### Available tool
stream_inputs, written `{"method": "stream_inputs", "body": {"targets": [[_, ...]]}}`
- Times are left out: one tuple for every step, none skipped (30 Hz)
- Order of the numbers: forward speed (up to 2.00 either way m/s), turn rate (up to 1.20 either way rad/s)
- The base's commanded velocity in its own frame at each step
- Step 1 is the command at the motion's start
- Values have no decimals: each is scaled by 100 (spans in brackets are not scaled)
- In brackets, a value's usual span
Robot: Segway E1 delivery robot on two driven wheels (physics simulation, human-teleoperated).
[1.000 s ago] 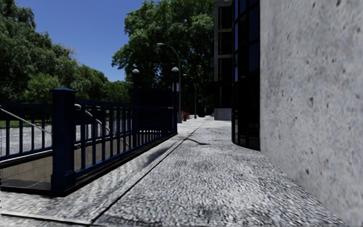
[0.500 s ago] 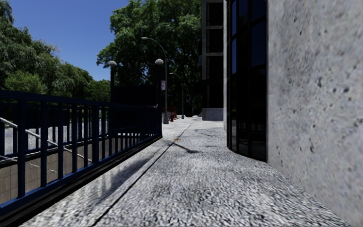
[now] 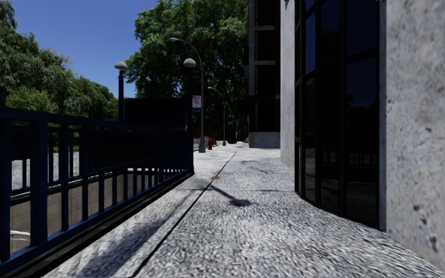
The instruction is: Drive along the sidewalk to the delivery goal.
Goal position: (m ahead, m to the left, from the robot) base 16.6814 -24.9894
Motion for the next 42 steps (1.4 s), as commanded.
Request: {"method": "stream_inputs", "body": {"targets": [[200,0],[200,0],[200,0],[200,0],[200,0],[200,0],[200,0],[200,0],[200,0],[200,0],[200,0],[200,0],[200,0],[200,0],[200,0],[200,0],[200,0],[200,0],[200,0],[200,0],[200,-10],[200,-19],[200,-21],[200,-21],[200,-22],[200,-23],[200,-24],[200,-24],[200,-24],[200,-25],[200,-25],[200,-25],[200,-26],[200,-26],[200,-26],[200,-30],[200,-33],[200,-34],[200,-34],[200,-35],[200,-35],[200,-35]]}}
